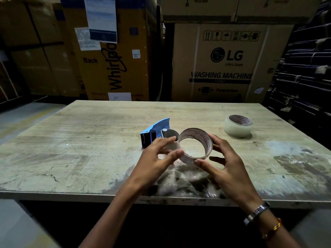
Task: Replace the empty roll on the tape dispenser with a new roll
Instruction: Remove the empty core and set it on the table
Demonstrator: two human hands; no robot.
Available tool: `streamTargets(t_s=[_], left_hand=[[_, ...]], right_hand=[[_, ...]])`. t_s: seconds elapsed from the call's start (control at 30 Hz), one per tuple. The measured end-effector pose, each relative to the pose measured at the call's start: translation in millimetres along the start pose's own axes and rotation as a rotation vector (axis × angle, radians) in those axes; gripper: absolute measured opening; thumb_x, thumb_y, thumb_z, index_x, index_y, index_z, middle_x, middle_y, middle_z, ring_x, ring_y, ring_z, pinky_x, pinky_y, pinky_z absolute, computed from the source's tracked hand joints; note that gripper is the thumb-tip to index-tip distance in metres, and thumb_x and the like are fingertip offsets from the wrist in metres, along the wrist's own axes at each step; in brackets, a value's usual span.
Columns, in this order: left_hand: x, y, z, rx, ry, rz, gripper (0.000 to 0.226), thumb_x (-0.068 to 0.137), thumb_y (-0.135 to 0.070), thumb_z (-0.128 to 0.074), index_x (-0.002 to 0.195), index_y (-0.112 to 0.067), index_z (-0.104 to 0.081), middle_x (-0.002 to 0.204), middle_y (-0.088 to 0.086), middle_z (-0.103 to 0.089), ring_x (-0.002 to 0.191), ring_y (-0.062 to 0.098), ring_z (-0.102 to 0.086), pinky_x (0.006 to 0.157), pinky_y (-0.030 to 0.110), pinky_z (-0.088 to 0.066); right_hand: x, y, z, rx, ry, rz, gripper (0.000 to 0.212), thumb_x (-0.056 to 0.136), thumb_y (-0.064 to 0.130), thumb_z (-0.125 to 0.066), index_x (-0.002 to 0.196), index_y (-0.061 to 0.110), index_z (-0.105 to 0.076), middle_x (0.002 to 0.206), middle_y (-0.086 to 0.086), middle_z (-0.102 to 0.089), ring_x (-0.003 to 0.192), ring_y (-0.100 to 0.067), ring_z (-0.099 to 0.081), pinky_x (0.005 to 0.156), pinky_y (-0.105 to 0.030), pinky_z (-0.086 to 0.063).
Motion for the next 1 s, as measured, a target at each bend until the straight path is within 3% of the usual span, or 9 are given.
streamTargets(t_s=[0.1,0.17,0.3,0.43,0.5,0.57,0.7,0.8,1.0], left_hand=[[3,-3,-1,0.067,0.127,-0.058,0.069,0.079,-0.037,-0.077,0.142,-0.025,-0.051,0.141,-0.012,-0.053,0.127,0.003,-0.054,0.102,0.028,-0.051],[6,-5,-3,0.076,0.160,-0.058,0.075,0.079,-0.029,-0.081,0.145,-0.024,-0.046,0.143,-0.012,-0.054,0.129,0.003,-0.054,0.110,0.030,-0.045],[9,-4,-7,0.070,0.145,-0.074,0.074,0.079,-0.021,-0.081,0.145,-0.021,-0.047,0.141,-0.009,-0.058,0.128,0.005,-0.055,0.113,0.035,-0.042],[9,-2,-11,0.001,0.162,-0.083,0.072,0.080,-0.014,-0.080,0.144,-0.016,-0.048,0.141,-0.006,-0.059,0.130,0.005,-0.055,0.113,0.031,-0.041],[10,-3,-16,-0.026,0.206,-0.084,0.070,0.081,-0.008,-0.078,0.144,-0.015,-0.047,0.139,-0.006,-0.059,0.130,0.004,-0.054,0.111,0.025,-0.041],[13,-4,-23,-0.042,0.252,-0.092,0.067,0.082,-0.006,-0.077,0.143,-0.016,-0.048,0.138,-0.007,-0.060,0.129,0.004,-0.055,0.109,0.020,-0.042],[30,-6,-44,0.075,0.251,-0.084,0.058,0.081,-0.023,-0.079,0.134,-0.023,-0.056,0.133,-0.006,-0.059,0.121,0.006,-0.058,0.103,0.027,-0.048],[47,-9,-70,0.140,0.247,-0.100,0.054,0.079,-0.026,-0.082,0.128,-0.019,-0.061,0.121,0.000,-0.064,0.109,0.012,-0.064,0.094,0.036,-0.055],[75,-20,-135,0.208,0.282,-0.087,0.039,0.081,-0.028,-0.079,0.111,-0.010,-0.062,0.101,0.004,-0.070,0.091,0.018,-0.070,0.071,0.036,-0.061]], right_hand=[[-1,-2,2,0.042,-0.001,-0.024,0.082,0.070,0.063,-0.075,0.141,0.031,-0.050,0.136,0.013,-0.059,0.124,-0.008,-0.059,0.100,-0.045,-0.053],[-2,-3,2,0.067,-0.005,-0.034,0.080,0.069,0.062,-0.076,0.139,0.031,-0.052,0.134,0.013,-0.062,0.122,-0.008,-0.060,0.100,-0.046,-0.053],[-4,-3,6,0.074,0.002,-0.034,0.080,0.069,0.062,-0.076,0.139,0.034,-0.051,0.134,0.012,-0.062,0.121,-0.009,-0.062,0.099,-0.044,-0.054],[-5,-5,13,0.033,0.053,-0.031,0.083,0.073,0.062,-0.077,0.144,0.036,-0.044,0.140,0.019,-0.054,0.126,0.000,-0.055,0.101,-0.026,-0.050],[-5,-7,16,0.038,0.072,-0.050,0.086,0.072,0.053,-0.078,0.147,0.034,-0.041,0.142,0.020,-0.052,0.129,0.003,-0.051,0.104,-0.022,-0.047],[-7,-10,22,0.037,0.083,-0.068,0.083,0.075,0.046,-0.082,0.147,0.031,-0.043,0.142,0.018,-0.054,0.130,0.000,-0.053,0.108,-0.027,-0.046],[-10,-23,44,-0.026,-0.006,-0.131,0.081,0.069,0.048,-0.084,0.141,0.033,-0.050,0.134,0.015,-0.063,0.123,-0.006,-0.060,0.107,-0.040,-0.049],[-13,-32,66,-0.067,-0.080,-0.201,0.079,0.069,0.048,-0.086,0.138,0.031,-0.053,0.130,0.012,-0.065,0.120,-0.007,-0.061,0.104,-0.041,-0.051],[-18,-49,111,-0.159,-0.226,-0.301,0.068,0.072,0.033,-0.087,0.132,0.023,-0.056,0.123,0.008,-0.066,0.112,-0.008,-0.063,0.100,-0.038,-0.055]])
Point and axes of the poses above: each hand's wrist, its own x-axis towards the middle knuckle, its own z-axis out of the back of the hand, y = z × x, the point moved 2 cm from there along x, towards the middle knuckle
